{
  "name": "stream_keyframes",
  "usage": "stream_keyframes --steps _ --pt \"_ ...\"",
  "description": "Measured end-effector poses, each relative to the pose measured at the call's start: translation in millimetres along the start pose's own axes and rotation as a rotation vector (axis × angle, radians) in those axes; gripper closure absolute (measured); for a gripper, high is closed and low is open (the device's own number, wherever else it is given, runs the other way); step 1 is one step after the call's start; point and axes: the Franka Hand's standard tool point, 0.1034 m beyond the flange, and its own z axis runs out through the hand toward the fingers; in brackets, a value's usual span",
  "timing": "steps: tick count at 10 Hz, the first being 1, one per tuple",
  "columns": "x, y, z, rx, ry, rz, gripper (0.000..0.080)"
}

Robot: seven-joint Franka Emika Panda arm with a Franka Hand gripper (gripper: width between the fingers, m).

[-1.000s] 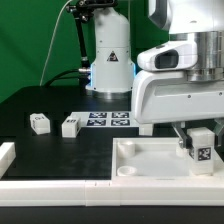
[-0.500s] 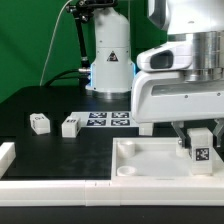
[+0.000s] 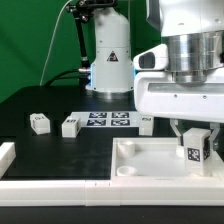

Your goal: Assemble one leg

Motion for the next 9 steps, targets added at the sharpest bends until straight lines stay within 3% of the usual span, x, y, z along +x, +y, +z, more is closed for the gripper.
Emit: stream_keyframes --steps 6,7,8,9 --pt "-1.3 -0.4 0.3 0.006 -0.014 0.411 0.0509" --pt "-1.4 -0.5 0.3 0.006 -0.014 0.392 0.0424" --pt "-1.1 -0.7 -0.1 0.007 -0.013 0.353 0.0424" --pt "-0.5 -1.1 -1.0 0.006 -0.015 0.316 0.0244"
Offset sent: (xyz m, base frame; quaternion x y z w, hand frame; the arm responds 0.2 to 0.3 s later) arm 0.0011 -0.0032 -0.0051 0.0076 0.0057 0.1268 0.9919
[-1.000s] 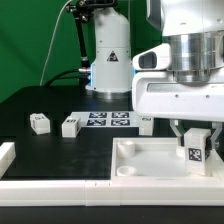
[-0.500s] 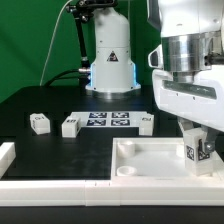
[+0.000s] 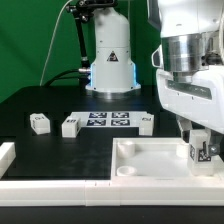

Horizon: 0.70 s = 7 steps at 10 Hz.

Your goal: Assemble one leg

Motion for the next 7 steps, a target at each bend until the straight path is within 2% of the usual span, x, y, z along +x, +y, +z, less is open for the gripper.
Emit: stream_keyframes --steps 1,7 --pt "-0.1 -0.2 -1.0 -0.008 -0.005 -0.058 0.0167" --pt "-1.9 -1.8 -0.9 -0.026 -0.005 -0.717 0.015"
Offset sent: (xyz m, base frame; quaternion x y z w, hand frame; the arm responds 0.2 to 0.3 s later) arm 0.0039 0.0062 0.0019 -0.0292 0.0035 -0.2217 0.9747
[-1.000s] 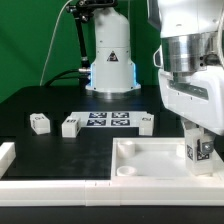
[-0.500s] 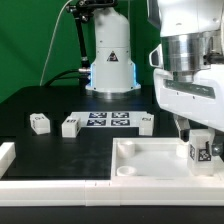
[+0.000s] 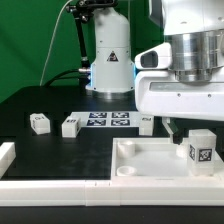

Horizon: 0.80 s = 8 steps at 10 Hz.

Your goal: Assemble one leg

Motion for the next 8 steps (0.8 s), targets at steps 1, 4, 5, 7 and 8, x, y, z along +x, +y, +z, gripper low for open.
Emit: stream_keyframes --steps 1,4,5,7,8 --pt "0.5 -0.4 -0.4 -0.014 0.007 -0.133 0.015" --pt "2.1 0.4 -0.4 -0.033 0.015 -0.35 0.015" --pt "2.9 0.7 -0.4 -0.032 0.019 -0.426 0.015" --pt "4.6 2.6 -0.5 -0.041 0.019 -0.573 0.0276" --pt "4.4 2.5 -0.4 -0.04 0.019 -0.546 0.0415"
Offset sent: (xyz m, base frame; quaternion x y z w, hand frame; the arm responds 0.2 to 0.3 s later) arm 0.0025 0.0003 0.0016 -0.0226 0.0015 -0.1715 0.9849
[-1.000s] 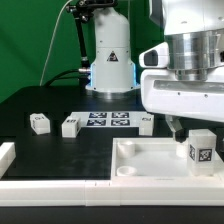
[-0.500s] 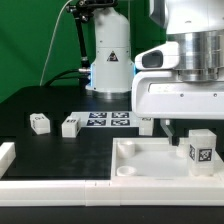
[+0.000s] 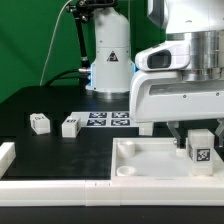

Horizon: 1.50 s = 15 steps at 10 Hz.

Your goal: Assemble one leg

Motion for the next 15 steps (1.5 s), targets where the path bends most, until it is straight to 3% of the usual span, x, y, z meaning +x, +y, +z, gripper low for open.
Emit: stream_keyframes --steps 1,5,10,12,15 --pt "0.0 0.1 0.0 0.0 0.0 0.0 0.0508" --pt "-0.4 -0.3 0.4 0.004 -0.001 0.203 0.0508" --pt "-1.8 -0.2 1.6 0.041 0.031 0.798 0.0508" --pt "-3.3 -1.5 1.6 0.064 0.013 1.148 0.0508" --pt "-3.5 -2.1 1.8 0.073 0.0 1.394 0.0508"
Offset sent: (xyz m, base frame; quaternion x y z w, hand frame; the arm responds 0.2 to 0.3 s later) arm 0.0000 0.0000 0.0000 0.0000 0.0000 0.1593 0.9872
